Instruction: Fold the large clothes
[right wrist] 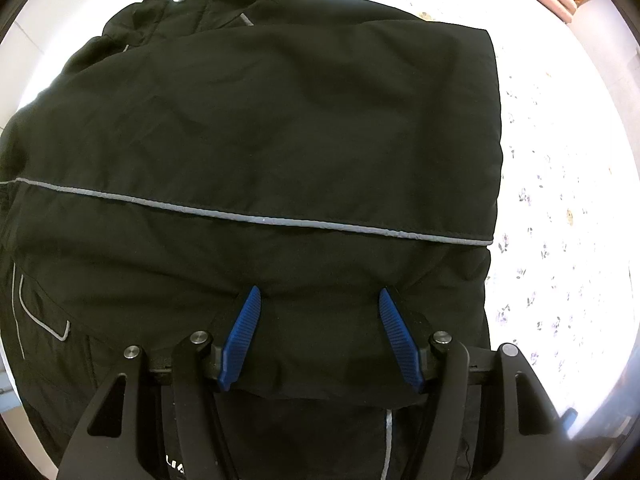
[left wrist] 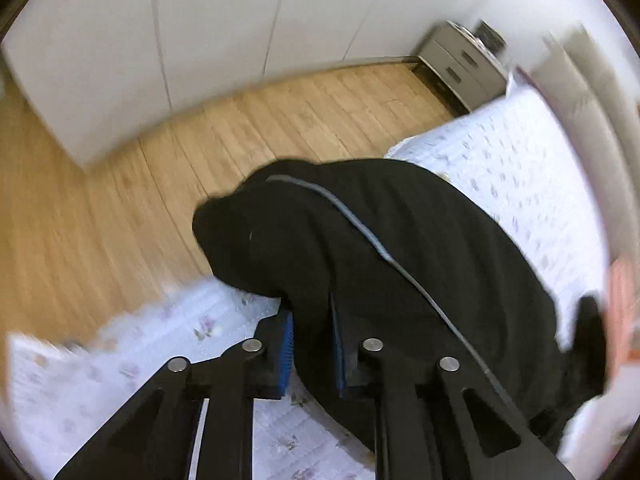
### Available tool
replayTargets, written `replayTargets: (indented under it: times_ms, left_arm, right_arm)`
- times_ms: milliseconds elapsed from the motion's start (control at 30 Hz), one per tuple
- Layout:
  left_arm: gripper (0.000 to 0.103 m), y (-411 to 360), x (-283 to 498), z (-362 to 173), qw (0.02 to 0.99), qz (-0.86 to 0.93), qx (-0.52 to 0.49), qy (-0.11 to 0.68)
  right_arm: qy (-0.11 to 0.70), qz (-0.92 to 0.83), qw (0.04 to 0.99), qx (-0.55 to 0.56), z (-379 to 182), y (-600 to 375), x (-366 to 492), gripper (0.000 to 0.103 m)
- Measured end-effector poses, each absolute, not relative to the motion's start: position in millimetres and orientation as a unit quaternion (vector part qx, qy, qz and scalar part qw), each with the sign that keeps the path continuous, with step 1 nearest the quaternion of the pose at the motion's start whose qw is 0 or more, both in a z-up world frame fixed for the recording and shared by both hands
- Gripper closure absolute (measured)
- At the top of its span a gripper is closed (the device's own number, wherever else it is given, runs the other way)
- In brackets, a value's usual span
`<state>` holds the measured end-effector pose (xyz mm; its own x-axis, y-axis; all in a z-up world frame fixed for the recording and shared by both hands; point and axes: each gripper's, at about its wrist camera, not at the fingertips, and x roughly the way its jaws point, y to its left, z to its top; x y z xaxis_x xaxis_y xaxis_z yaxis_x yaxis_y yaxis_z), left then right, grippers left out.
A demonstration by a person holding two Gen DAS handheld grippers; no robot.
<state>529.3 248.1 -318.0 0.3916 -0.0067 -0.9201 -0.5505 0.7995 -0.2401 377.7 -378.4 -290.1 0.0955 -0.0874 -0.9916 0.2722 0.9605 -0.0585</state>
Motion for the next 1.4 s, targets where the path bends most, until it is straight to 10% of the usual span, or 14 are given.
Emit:
replayTargets:
  times_ms: [467,867,1400]
  left_arm:
    - [0.090,42,497,-211,0.896,0.032,0.077,0.436]
    - [0.083,-168,371,-287,0.800,-0.170,0.488,0.306]
    - [0.067,-94,367,-249,0.832,-0.124,0.364,0.401]
  right_arm:
    - [0.658,-0.119,0.740,0.073,-291,-377,377,0.036]
    - [0.650,-0.114,0.747,0.077,-289,-380,372,0.035]
    - [0.551,0.017,0.823,0.139,-190,-334,416,0.035]
